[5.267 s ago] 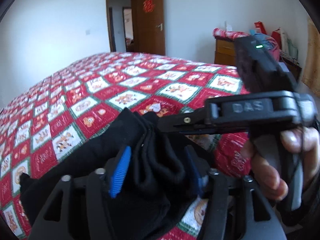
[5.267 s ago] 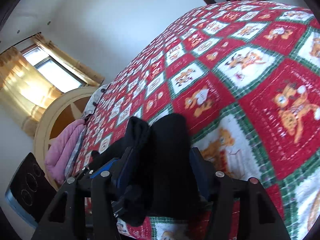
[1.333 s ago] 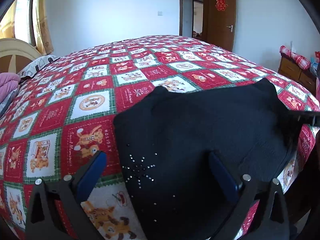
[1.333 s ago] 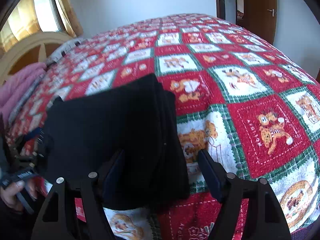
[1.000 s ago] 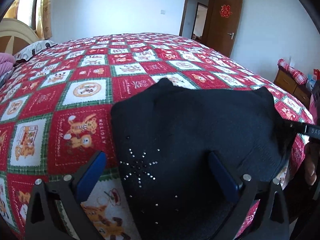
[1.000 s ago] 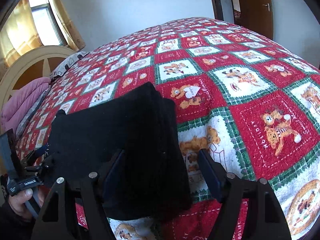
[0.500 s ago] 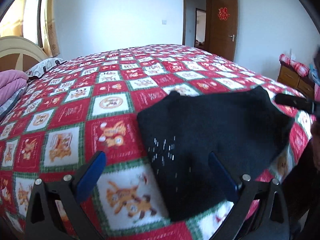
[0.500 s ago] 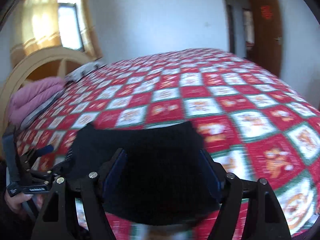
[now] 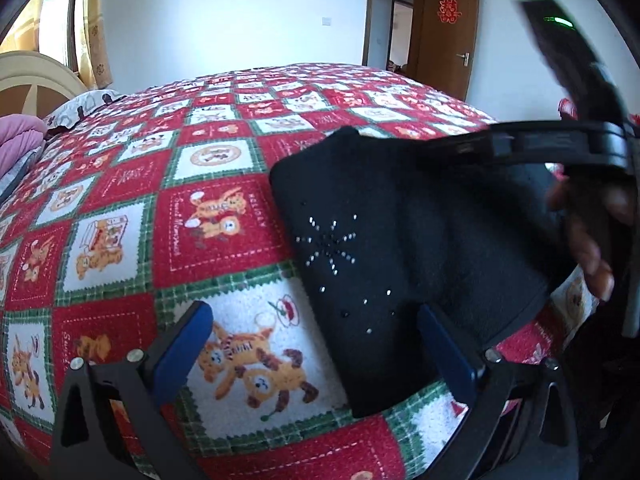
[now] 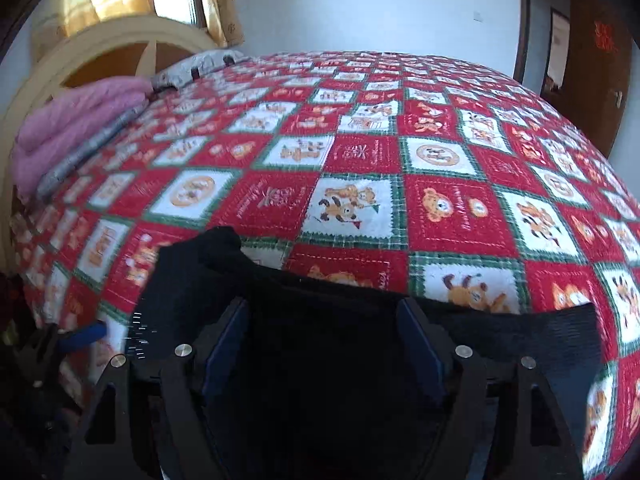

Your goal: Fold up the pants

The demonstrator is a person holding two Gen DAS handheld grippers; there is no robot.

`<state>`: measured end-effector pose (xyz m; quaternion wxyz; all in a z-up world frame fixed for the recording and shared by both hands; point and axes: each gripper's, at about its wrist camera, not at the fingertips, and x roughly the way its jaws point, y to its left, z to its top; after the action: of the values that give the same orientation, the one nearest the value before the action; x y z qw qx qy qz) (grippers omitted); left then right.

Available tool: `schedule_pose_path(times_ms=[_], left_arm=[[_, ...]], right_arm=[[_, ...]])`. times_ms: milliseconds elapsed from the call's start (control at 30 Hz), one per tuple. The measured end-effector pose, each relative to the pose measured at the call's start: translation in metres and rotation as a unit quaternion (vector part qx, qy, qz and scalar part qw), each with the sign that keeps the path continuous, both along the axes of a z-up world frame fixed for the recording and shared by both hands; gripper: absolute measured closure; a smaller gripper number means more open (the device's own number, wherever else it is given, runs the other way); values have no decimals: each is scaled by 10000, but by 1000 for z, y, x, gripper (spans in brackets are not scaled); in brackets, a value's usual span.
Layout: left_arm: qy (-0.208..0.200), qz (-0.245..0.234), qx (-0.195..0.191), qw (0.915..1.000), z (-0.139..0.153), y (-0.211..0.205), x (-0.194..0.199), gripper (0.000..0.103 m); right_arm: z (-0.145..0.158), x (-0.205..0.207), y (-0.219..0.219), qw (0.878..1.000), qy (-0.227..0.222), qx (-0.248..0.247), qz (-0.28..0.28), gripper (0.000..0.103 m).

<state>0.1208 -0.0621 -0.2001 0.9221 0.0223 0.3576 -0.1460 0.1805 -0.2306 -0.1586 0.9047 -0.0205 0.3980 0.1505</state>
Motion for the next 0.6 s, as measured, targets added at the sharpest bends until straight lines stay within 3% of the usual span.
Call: schedule_pose_path(times_ms=[100, 233, 433, 600], left_arm=[[-42, -57, -358, 9993, 8, 2, 3, 0], [27, -112, -529, 9985, 7, -3, 11, 0], [89, -133, -843, 9963, 2, -6, 25, 0], [40, -174, -818, 9965, 2, -9, 31, 0]], right_arm=[[18, -23, -27, 9994, -273, 149, -182, 27], [28, -47, -82, 9962, -319, 463, -658, 27], [5, -60, -153, 9854, 1, 801, -1502, 27], [-11, -57, -164, 9824, 219, 1170, -1440, 27]])
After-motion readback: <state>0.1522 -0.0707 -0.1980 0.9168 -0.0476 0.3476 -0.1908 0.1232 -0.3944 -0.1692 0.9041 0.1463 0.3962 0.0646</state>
